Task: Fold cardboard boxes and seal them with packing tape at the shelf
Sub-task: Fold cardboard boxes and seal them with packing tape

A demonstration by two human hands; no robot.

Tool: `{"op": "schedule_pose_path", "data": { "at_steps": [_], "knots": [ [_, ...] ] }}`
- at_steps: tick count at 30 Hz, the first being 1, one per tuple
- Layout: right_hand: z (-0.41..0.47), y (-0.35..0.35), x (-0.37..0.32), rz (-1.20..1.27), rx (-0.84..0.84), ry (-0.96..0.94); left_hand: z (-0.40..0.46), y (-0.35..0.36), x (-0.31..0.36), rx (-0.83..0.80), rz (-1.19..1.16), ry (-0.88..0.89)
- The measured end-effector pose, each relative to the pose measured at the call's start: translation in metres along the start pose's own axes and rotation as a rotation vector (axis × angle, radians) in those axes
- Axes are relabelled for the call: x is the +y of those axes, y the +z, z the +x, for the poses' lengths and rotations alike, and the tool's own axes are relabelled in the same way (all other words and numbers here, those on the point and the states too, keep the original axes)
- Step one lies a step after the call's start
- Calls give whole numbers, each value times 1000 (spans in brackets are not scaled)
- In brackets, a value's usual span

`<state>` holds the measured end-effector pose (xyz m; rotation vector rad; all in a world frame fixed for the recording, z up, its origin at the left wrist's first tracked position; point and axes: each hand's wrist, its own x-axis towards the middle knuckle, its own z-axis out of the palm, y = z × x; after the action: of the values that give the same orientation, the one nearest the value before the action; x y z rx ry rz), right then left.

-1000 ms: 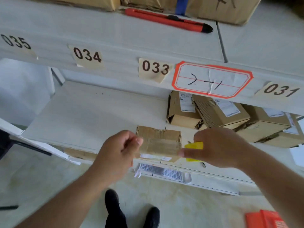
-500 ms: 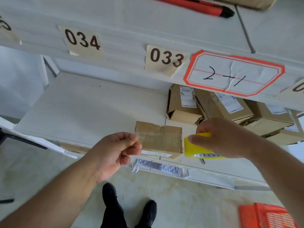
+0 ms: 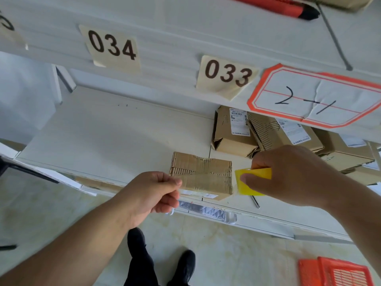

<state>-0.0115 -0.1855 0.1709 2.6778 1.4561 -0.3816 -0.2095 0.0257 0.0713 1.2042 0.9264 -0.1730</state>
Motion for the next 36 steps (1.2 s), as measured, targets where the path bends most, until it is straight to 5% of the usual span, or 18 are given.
{"op": "schedule_pose_path", "data": {
  "at_steps": [8, 13, 18, 23, 36],
  "knots": [
    [-7, 1, 14, 374, -49, 112, 0, -5, 15, 50, 27, 202],
    [11, 43, 51, 43, -206, 214, 28, -20, 24, 133, 151, 282],
    [29, 60, 61, 241, -213, 235, 66, -40, 10, 188, 95, 167],
    [36, 80, 78, -97, -151, 204, 80, -43, -4, 142, 56, 113],
    [70, 118, 84, -99, -163, 288, 110, -31, -26, 283, 81, 186]
  ]
}}
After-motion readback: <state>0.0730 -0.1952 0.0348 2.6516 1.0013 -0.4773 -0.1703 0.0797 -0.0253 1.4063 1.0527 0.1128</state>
